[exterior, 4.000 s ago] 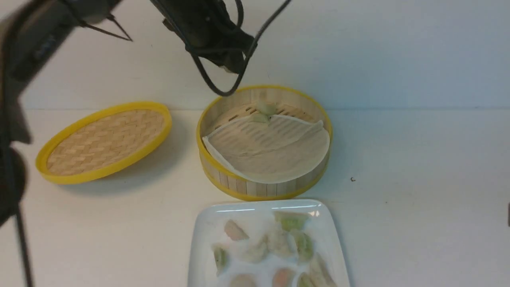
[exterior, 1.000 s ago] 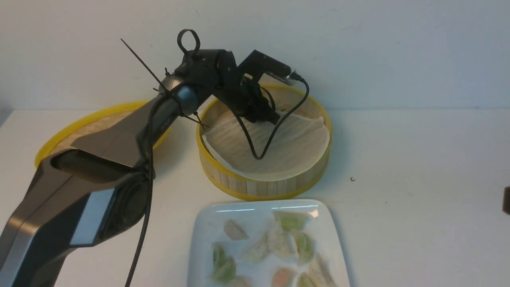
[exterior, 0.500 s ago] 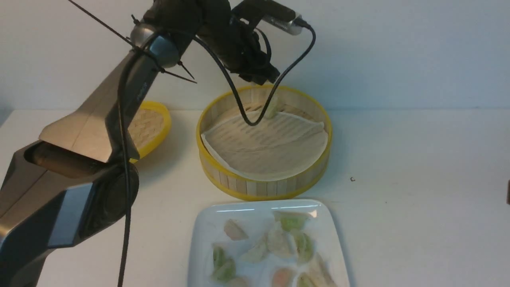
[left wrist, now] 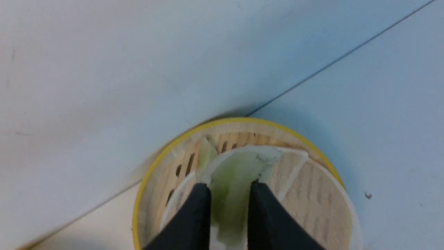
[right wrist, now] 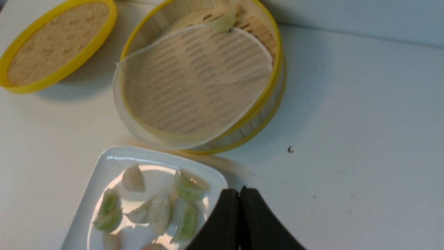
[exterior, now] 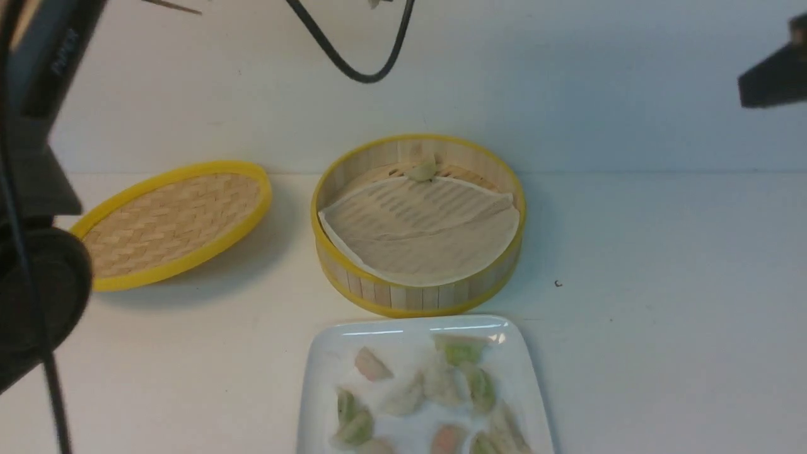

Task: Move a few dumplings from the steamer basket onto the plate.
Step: Use the left arm to put the dumpling into the plate

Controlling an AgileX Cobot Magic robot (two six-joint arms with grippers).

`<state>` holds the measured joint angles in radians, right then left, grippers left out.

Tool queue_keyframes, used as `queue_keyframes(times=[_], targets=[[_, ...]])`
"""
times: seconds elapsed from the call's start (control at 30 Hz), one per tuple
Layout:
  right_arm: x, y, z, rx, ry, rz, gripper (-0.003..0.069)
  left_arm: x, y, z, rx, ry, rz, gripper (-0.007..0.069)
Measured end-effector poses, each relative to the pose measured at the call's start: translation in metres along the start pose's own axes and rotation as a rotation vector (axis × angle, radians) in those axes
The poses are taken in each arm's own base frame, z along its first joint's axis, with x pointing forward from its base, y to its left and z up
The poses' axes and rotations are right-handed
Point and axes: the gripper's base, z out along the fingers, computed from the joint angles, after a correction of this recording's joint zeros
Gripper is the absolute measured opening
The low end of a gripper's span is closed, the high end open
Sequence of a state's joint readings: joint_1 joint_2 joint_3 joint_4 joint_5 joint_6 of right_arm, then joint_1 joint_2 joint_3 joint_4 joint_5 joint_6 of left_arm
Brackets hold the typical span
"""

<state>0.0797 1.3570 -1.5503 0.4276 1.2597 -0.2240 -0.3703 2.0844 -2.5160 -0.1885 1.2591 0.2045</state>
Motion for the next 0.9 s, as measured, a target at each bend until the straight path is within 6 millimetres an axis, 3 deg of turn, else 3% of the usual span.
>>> queue_keyframes(times=[0.2,0.23,0.3,0.33,0.4,0.53,0.57,0.6,0.7,0.9], targets=[[-0.052,0.005,0.057,-0.024,0.025,-0.089,-0.0014,0.046,-0.016,-0.042,0.036,0.163,-0.038,0.0113],[-0.053,0.003,0.064,-0.025,0.036,-0.087,-0.0014,0.051,-0.016,-0.039,0.043,0.183,-0.043,0.0113],[-0.072,-0.003,0.098,-0.034,0.046,-0.094,-0.0013,0.078,-0.027,-0.043,0.089,0.266,-0.065,0.0113],[-0.073,-0.003,0.101,-0.034,0.046,-0.094,-0.0013,0.081,-0.028,-0.040,0.093,0.278,-0.067,0.0113],[-0.087,-0.012,0.134,-0.042,0.049,-0.098,-0.0013,0.112,-0.040,-0.026,0.140,0.395,-0.072,0.0113],[-0.097,-0.019,0.174,-0.061,0.052,-0.108,-0.0013,0.155,-0.058,0.007,0.194,0.577,-0.071,0.0113],[-0.097,-0.019,0.176,-0.062,0.053,-0.108,-0.0013,0.155,-0.058,0.008,0.194,0.579,-0.071,0.0113],[-0.098,-0.020,0.195,-0.074,0.065,-0.116,-0.0013,0.170,-0.065,0.020,0.208,0.640,-0.066,0.0113],[-0.095,-0.018,0.223,-0.094,0.089,-0.146,-0.0013,0.181,-0.070,0.033,0.215,0.678,-0.062,0.0113],[-0.071,-0.006,0.315,-0.151,0.140,-0.286,-0.0012,0.203,-0.072,0.059,0.221,0.762,-0.073,0.0113]])
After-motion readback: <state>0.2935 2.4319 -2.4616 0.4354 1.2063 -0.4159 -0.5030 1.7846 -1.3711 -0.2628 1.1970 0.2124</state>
